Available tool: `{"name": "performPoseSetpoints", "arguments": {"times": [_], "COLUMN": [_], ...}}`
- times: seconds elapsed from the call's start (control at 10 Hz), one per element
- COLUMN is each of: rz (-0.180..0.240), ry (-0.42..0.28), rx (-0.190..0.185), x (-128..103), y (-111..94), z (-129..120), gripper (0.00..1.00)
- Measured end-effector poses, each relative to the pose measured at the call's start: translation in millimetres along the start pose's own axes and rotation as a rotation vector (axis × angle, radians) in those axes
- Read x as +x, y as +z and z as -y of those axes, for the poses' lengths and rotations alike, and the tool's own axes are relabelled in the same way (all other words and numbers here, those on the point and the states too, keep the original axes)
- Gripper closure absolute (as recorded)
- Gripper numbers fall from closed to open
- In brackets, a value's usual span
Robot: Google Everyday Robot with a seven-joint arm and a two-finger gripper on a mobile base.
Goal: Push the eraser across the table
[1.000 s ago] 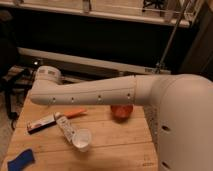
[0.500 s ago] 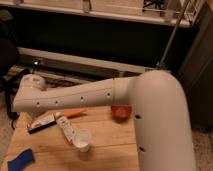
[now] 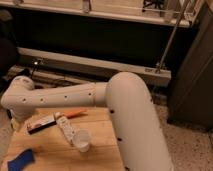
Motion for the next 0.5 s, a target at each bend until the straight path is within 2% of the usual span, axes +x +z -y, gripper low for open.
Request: {"name": "performPoseSetpoints", "arguments": {"times": [0.2, 0.3, 0.5], "rz": [0.027, 0.051, 0.07], "ry": [-0.049, -0.109, -0.251], "rx": [0.031, 0.049, 0.091], "x": [14, 20, 34], "y": [16, 30, 53], "z": [9, 20, 45], "gripper": [0.65, 0.76, 0.96]}}
